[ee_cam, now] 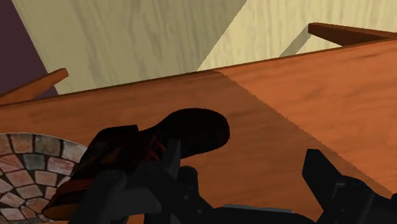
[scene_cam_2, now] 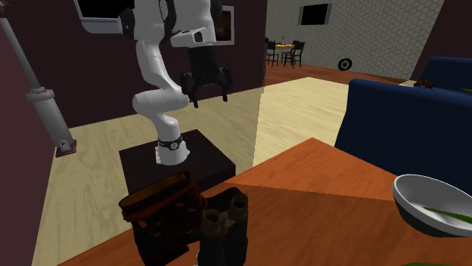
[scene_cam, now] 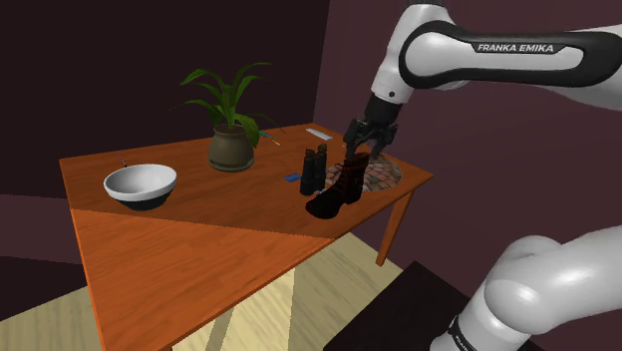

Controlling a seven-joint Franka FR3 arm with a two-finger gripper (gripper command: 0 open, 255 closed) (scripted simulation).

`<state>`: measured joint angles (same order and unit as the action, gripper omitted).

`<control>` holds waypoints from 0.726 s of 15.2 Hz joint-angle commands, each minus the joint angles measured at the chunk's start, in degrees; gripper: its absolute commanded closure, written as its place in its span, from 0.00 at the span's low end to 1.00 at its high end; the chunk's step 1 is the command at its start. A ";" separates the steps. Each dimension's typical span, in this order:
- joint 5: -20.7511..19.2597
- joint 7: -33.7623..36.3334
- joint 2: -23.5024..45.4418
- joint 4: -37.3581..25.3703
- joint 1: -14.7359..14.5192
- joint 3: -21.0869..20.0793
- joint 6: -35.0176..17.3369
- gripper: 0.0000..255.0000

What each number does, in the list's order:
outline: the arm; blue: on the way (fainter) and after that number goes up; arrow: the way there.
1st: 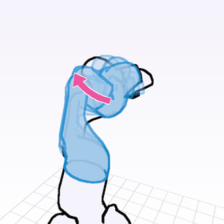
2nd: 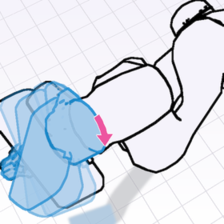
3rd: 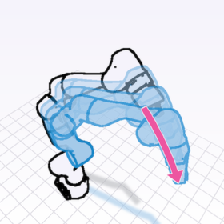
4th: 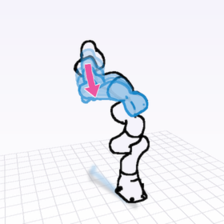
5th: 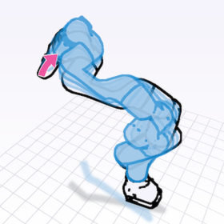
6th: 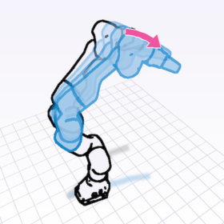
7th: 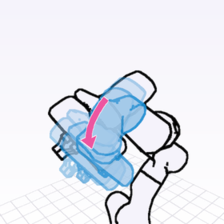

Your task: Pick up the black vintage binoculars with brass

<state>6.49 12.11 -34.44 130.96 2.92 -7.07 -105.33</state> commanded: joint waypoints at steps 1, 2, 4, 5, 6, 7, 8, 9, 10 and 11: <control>-0.64 5.36 4.80 -2.60 1.59 -2.02 -1.93 0.00; -1.12 8.04 7.19 -4.12 2.31 -3.03 -2.63 0.00; -2.41 13.44 12.06 -7.41 3.71 -4.86 -3.72 0.00; -3.19 16.16 14.52 -9.18 4.38 -5.69 -4.11 0.00; -4.06 18.89 17.00 -11.03 5.01 -6.45 -4.40 0.00; -5.01 21.63 19.49 -12.95 5.60 -7.13 -4.58 0.00; -6.03 24.35 21.99 -14.95 6.14 -7.72 -4.66 0.00; -7.11 27.06 24.50 -17.03 6.58 -8.20 -4.62 0.00; -8.22 29.74 27.02 -19.18 6.96 -8.60 -4.48 0.00; -9.36 32.37 29.54 -21.41 7.27 -8.90 -4.23 0.00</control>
<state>-1.63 41.35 -7.83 111.84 9.81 -15.49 -109.52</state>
